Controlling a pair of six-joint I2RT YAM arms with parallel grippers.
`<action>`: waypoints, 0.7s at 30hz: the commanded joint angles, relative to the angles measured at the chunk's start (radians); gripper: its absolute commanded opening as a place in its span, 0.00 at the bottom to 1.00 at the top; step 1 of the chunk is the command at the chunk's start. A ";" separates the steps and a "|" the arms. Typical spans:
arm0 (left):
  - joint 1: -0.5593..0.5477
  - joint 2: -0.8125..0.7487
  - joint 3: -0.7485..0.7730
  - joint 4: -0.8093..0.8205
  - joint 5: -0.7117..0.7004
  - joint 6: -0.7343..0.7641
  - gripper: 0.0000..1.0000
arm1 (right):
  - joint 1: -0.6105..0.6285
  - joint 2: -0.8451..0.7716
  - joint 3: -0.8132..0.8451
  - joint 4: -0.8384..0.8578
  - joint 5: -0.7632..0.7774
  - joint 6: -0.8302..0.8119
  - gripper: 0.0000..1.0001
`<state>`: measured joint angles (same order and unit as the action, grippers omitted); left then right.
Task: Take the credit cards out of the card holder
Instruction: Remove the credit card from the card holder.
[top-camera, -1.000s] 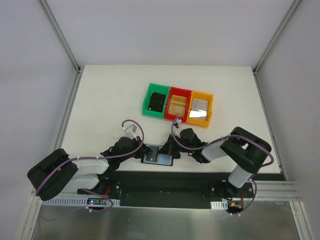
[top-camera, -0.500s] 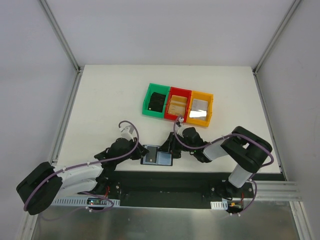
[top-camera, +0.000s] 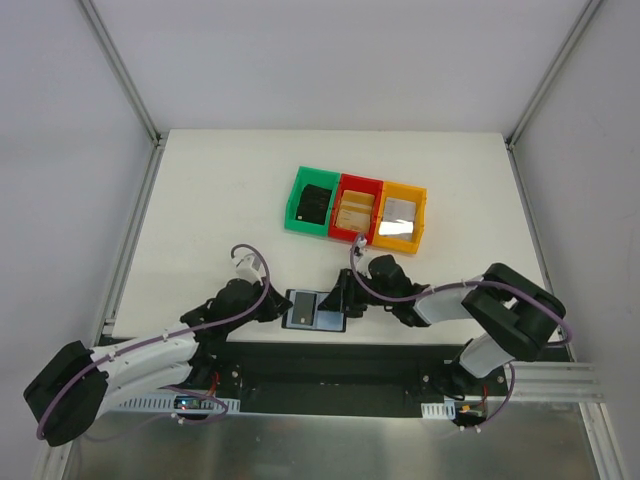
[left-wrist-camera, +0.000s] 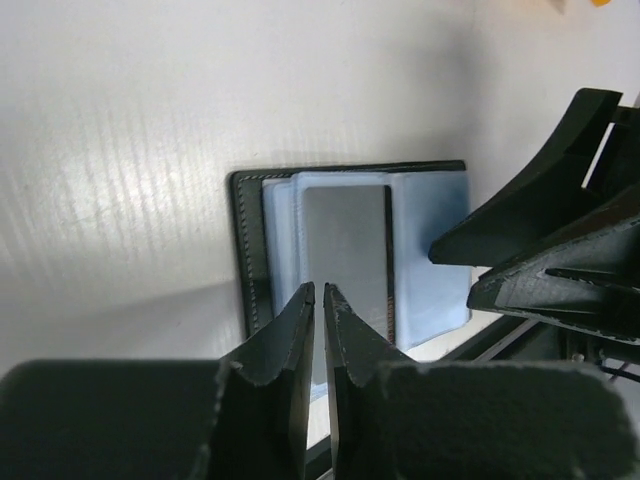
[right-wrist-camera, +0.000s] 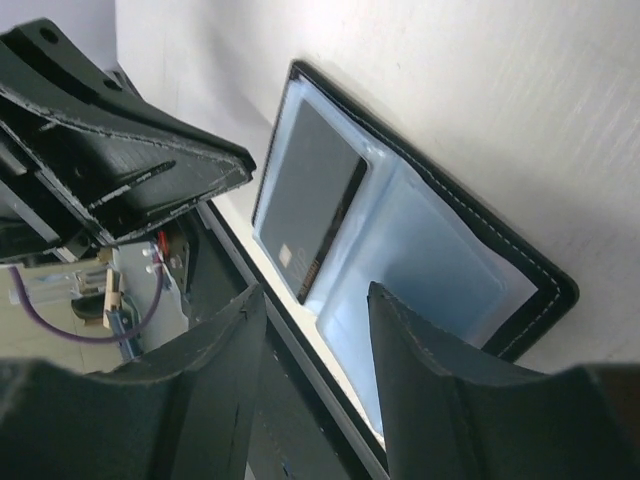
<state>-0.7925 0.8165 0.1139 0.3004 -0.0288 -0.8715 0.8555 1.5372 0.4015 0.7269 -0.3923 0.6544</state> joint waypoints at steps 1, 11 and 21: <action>-0.007 0.026 -0.045 0.022 0.015 -0.004 0.06 | 0.008 0.069 -0.006 -0.011 -0.074 -0.029 0.47; -0.005 0.125 -0.033 0.091 0.018 0.020 0.00 | -0.024 0.115 -0.032 0.045 -0.010 0.005 0.44; -0.007 0.177 -0.011 0.109 0.004 0.029 0.00 | -0.117 0.084 -0.056 0.008 -0.025 -0.035 0.44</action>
<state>-0.7925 0.9829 0.0921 0.4351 -0.0250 -0.8711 0.7818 1.6234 0.3756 0.8177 -0.4591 0.6750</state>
